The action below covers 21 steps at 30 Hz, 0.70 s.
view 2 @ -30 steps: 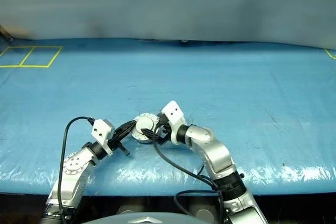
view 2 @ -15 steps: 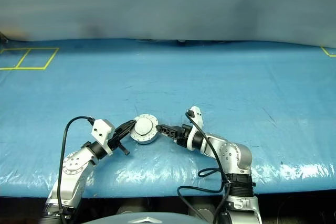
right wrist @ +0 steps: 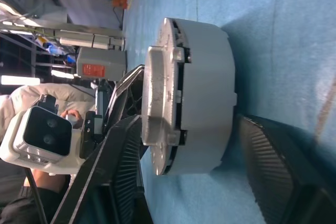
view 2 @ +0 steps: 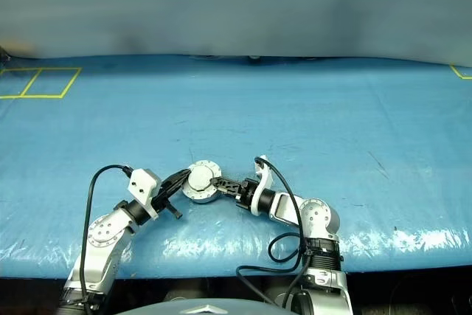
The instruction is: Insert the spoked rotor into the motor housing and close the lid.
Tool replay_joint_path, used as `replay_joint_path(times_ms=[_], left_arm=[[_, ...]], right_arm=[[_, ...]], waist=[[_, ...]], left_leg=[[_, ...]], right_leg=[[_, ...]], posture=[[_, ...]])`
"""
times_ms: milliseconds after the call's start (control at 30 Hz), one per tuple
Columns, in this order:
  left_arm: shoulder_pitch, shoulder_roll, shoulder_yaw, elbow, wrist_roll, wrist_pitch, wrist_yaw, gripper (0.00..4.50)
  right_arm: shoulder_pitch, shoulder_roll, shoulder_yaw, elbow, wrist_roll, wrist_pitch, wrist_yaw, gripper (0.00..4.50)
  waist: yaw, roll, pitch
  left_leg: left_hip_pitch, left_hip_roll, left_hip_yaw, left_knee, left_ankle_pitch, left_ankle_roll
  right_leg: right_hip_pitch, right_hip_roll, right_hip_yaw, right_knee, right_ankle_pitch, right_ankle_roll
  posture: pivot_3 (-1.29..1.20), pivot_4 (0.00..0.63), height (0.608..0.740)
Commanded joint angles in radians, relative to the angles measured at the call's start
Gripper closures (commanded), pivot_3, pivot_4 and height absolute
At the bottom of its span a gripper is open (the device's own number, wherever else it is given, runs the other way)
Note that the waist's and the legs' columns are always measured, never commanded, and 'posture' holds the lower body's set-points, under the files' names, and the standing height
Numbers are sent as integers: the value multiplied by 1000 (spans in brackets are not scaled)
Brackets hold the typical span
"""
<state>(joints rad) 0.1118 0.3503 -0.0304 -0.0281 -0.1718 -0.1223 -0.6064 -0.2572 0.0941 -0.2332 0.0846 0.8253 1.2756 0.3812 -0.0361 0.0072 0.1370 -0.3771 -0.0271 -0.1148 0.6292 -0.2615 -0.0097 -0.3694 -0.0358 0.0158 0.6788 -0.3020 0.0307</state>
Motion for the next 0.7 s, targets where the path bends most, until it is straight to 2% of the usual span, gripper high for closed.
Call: replay_joint_path(times_ms=[33,167,200,433,500,700], left_arm=[[20,0,-17,-8,12,6,1,4500],[24,-2,-20,-12,10,12,3,4500],[25,-3,-20,-14,8,14,4,4500],[10,-63,30,-37,-45,59,65,4500],[3,-104,69,-66,-133,105,88,4500],[6,-214,189,-212,-513,337,144,4500]], right_arm=[[-2,49,-16,9,48,14,-17,2287],[2,34,13,5,44,10,-23,3280],[4,28,30,0,29,4,-31,3374],[1,28,23,-4,39,-28,-45,3374],[-14,43,-21,11,67,-41,-67,3374],[-58,87,-154,63,165,-90,-162,3374]], waist=[[0,0,0],[-1,0,0],[-1,0,0],[-3,0,0],[-3,0,0],[1,-1,1]], left_leg=[[0,0,0,0,0,0],[0,0,0,0,0,0],[0,0,0,0,0,0],[1,1,1,0,0,0],[1,1,1,0,0,0],[-2,0,0,2,0,0]], right_leg=[[0,0,0,0,0,0],[0,0,0,0,0,0],[0,0,0,0,0,0],[0,1,0,1,0,0],[0,1,0,2,0,0],[-1,0,0,2,0,0]], posture=[[0,150,740],[0,150,740],[0,150,740],[0,150,740],[0,150,740],[0,150,740]])
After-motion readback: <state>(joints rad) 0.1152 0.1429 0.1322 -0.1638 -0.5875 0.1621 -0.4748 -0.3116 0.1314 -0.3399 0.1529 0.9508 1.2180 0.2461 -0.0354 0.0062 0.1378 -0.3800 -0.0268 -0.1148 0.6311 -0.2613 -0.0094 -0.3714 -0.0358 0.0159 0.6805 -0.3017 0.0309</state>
